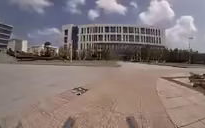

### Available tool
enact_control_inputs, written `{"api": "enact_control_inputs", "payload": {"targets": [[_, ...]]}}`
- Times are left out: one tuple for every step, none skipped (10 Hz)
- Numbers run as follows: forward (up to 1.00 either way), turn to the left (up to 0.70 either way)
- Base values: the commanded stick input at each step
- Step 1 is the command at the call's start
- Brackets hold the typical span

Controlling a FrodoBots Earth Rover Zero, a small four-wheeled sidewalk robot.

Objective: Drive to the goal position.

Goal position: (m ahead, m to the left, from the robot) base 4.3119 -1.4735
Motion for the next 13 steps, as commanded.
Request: {"api": "enact_control_inputs", "payload": {"targets": [[0.70, 0.04], [0.70, 0.04], [0.70, 0.04], [0.70, 0.04], [0.70, 0.04], [0.70, 0.04], [0.70, 0.04], [0.70, 0.04], [0.70, 0.04], [0.70, -0.20], [0.70, -0.31], [0.70, -0.31], [0.70, -0.31]]}}
